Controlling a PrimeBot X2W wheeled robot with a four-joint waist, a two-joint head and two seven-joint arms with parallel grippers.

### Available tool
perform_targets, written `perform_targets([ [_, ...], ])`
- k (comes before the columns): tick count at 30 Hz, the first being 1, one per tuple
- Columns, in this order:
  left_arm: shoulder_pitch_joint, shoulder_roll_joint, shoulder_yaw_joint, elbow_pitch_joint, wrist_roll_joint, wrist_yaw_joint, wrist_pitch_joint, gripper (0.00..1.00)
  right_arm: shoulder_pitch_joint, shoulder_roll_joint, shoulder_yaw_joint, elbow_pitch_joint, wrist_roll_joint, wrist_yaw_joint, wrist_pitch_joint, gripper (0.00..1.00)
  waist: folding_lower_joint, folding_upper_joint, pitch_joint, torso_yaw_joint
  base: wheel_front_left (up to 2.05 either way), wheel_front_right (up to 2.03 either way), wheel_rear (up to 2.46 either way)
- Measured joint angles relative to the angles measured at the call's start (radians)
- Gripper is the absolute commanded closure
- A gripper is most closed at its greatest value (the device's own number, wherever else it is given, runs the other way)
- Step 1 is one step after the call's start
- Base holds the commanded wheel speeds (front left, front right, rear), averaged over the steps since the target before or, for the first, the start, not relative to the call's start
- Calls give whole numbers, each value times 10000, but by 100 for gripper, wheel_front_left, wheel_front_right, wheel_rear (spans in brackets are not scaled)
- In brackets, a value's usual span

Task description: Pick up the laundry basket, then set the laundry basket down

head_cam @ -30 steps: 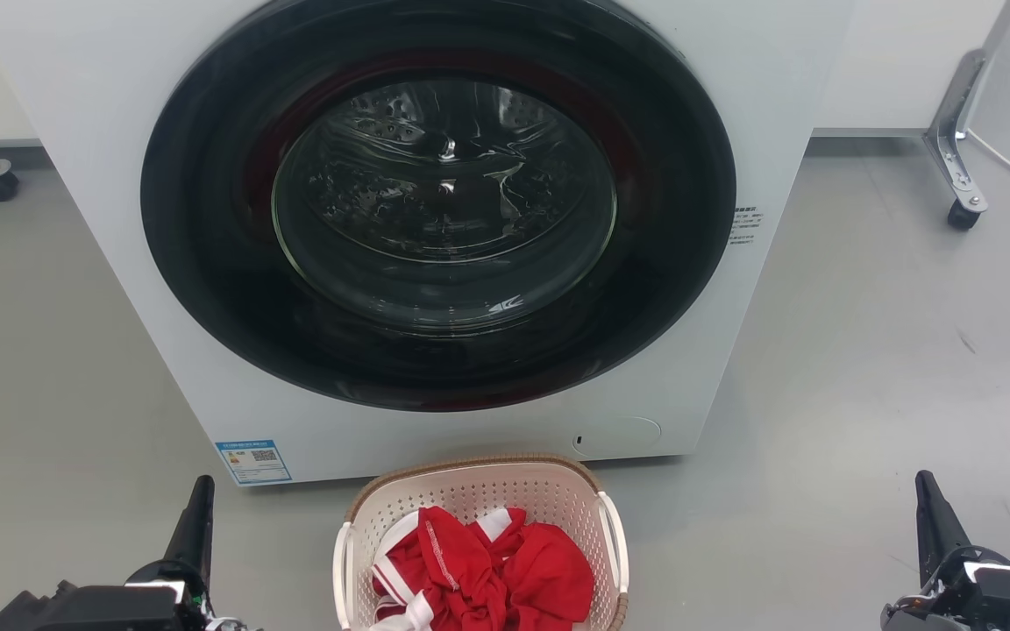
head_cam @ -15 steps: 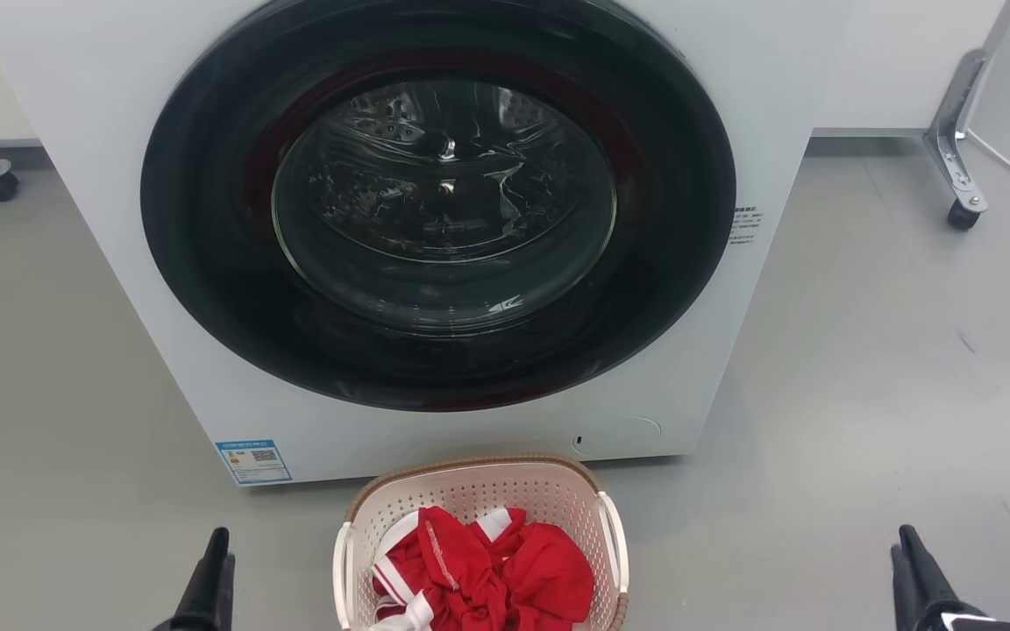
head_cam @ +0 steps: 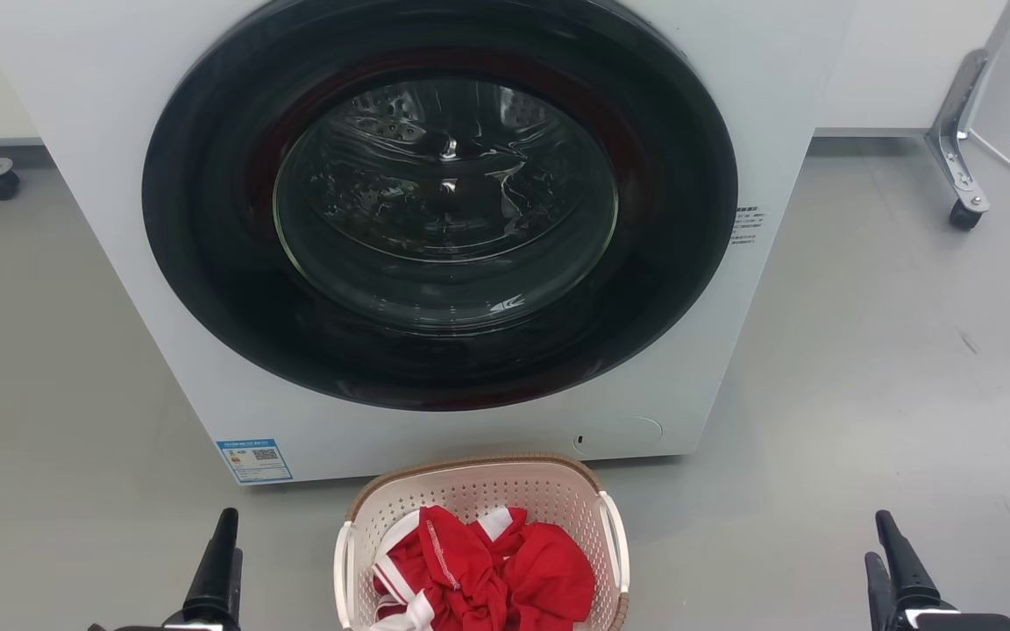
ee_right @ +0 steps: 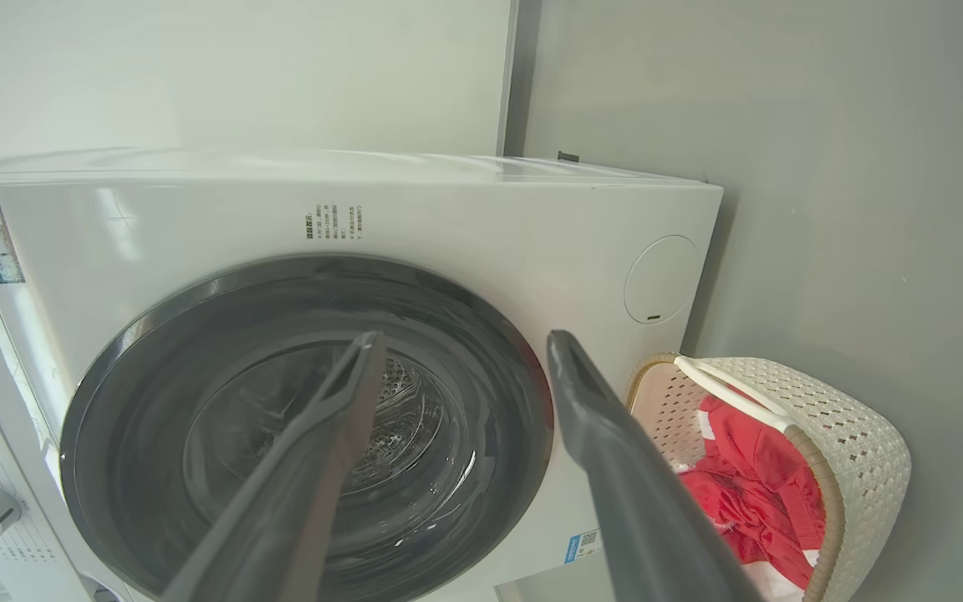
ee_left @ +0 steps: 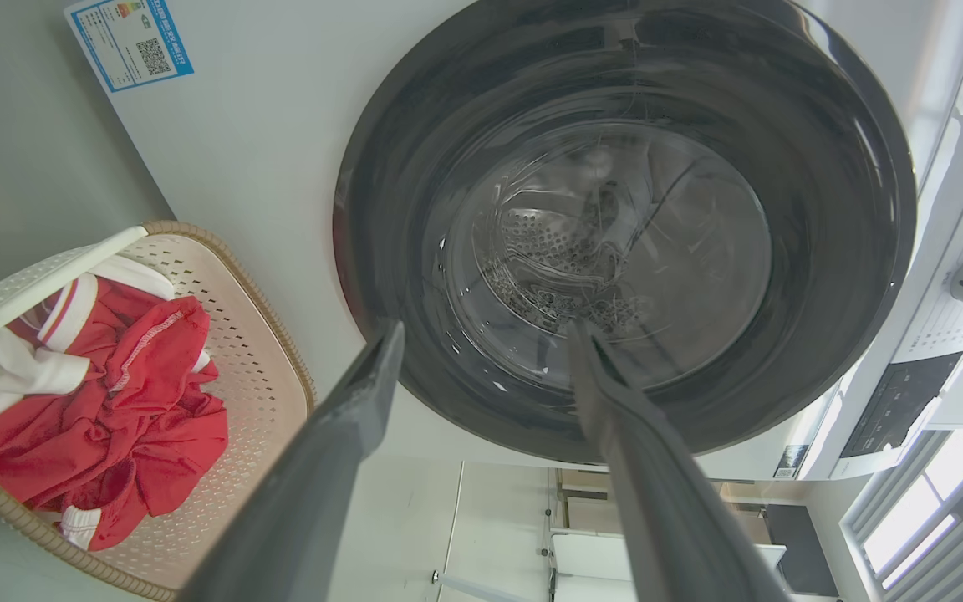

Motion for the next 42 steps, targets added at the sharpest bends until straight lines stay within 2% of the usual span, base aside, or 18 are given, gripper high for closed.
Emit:
perform_targets([
  [16, 58, 15, -508, -779, 2161, 533, -579, 0, -204, -65, 1014, -374, -2663, -468, -554, 0, 0, 0, 75, 11, 0, 0, 0],
  [25, 154, 136, -884, -1150, 4109, 792, -903, 0, -251, -184, 1647, -539, -4334, -740, -903, 0, 0, 0, 135, 20, 0, 0, 0],
  [32, 153, 410, -1482, -1396, 6155, 1049, -1216, 0, -384, -219, 2111, -660, -5683, -949, -1202, 0, 0, 0, 183, 16, 0, 0, 0],
  [42, 154, 489, -1875, -1743, 8138, 1319, -1576, 0, -407, -257, 2596, -897, -7402, -1214, -1580, 0, 0, 0, 226, 2, 0, 0, 0],
])
